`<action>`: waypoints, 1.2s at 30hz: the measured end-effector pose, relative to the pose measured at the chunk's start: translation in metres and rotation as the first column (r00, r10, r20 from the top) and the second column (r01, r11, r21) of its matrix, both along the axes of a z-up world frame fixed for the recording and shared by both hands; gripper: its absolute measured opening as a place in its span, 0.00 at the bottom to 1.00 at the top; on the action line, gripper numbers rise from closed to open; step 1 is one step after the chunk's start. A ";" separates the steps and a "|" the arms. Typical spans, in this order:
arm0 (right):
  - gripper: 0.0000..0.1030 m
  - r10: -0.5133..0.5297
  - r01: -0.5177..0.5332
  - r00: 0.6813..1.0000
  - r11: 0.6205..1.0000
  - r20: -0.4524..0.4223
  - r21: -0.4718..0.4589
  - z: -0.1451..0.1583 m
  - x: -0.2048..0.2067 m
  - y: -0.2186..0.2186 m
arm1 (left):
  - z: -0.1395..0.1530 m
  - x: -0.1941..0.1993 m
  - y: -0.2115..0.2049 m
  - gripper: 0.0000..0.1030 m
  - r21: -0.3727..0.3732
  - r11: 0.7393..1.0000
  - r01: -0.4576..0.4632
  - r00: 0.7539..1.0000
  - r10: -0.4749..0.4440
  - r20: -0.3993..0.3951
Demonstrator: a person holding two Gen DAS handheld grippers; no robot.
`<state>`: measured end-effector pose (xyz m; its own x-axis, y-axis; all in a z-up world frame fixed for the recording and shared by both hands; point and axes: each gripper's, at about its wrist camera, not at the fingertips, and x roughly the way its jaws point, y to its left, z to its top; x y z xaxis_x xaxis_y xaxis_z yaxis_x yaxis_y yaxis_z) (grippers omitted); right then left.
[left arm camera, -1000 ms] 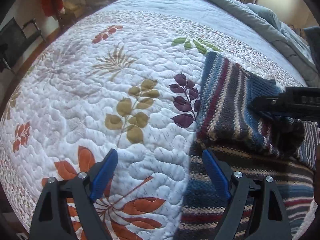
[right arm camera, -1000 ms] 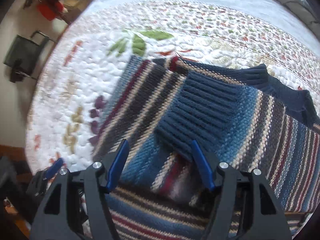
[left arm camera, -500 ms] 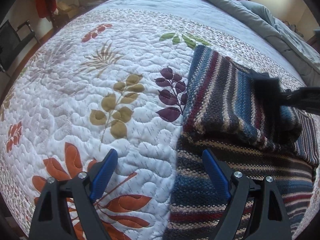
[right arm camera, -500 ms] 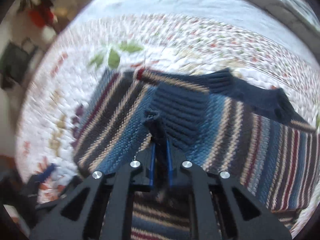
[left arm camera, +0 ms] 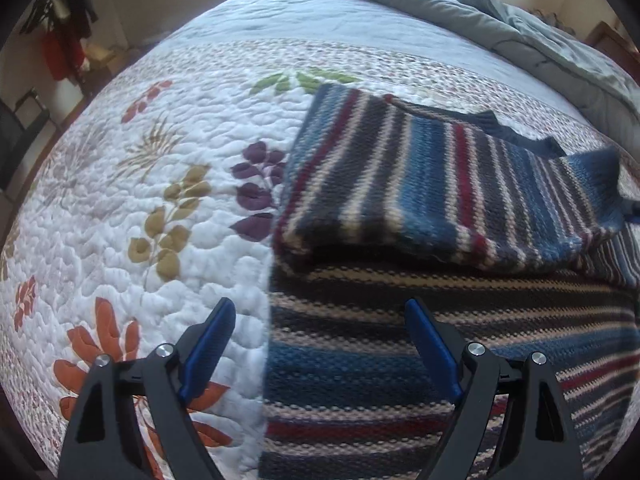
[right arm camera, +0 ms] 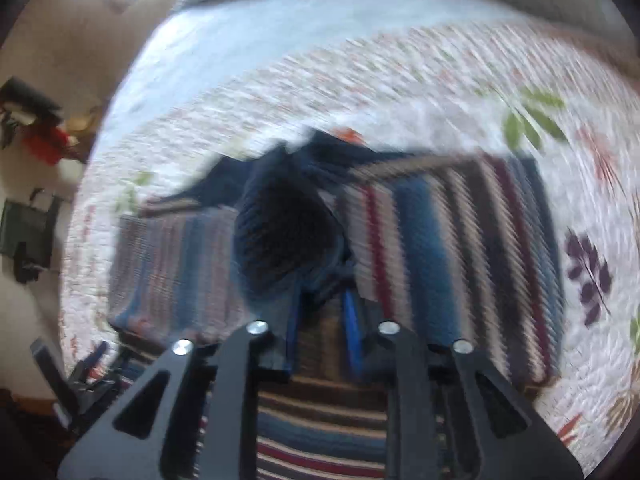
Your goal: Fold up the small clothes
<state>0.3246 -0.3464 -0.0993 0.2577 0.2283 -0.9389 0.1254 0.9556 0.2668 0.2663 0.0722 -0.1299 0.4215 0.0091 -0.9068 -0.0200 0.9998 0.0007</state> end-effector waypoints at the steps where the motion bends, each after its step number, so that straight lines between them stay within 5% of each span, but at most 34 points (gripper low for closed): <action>1: 0.34 -0.008 0.007 1.000 1.000 -0.021 -0.025 -0.009 -0.005 -0.010 | 0.001 0.000 -0.004 0.84 -0.002 1.000 0.009 1.000 -0.009 0.002; 5: 0.50 -0.067 0.067 0.996 0.998 -0.055 0.009 -0.026 -0.017 -0.040 | 0.000 -0.002 -0.018 0.85 -0.022 0.999 0.028 1.000 -0.028 -0.003; 7: 0.50 -0.094 0.097 0.994 0.992 -0.047 0.075 -0.026 -0.017 -0.053 | -0.001 -0.004 -0.024 0.85 -0.039 0.998 0.044 0.999 -0.044 -0.006; 11: 0.63 -0.047 0.048 0.999 0.994 -0.013 0.103 -0.021 -0.009 -0.045 | -0.001 -0.005 -0.031 0.85 -0.040 0.997 0.059 0.998 -0.059 -0.004; 18: 0.63 0.020 -0.015 0.999 0.994 -0.046 0.111 -0.039 0.015 -0.017 | -0.009 -0.004 -0.034 0.85 -0.037 0.997 0.066 0.997 -0.067 -0.025; 21: 0.53 0.059 -0.056 0.998 0.993 -0.031 0.106 -0.047 0.026 -0.003 | -0.012 -0.002 -0.034 0.86 -0.041 0.997 0.064 0.997 -0.066 -0.031; 26: 0.15 0.125 -0.126 0.992 0.990 0.014 0.065 -0.044 0.035 0.017 | -0.019 -0.001 -0.035 0.89 -0.022 0.998 0.066 0.997 -0.067 -0.035; 33: 0.14 0.165 -0.186 0.957 0.980 0.237 0.067 0.015 0.032 0.017 | -0.021 0.000 -0.035 0.90 -0.014 0.999 0.049 0.999 -0.050 -0.022; 36: 0.14 0.141 -0.142 0.970 0.990 0.198 -0.011 0.004 0.034 0.002 | -0.022 0.000 -0.037 0.91 -0.002 0.999 0.054 0.998 -0.054 -0.020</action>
<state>0.3586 -0.3447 -0.0952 0.4031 0.2790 -0.8716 -0.0669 0.9588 0.2760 0.2662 0.0347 -0.1519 0.4032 -0.0142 -0.9150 0.0337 0.9994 -0.0006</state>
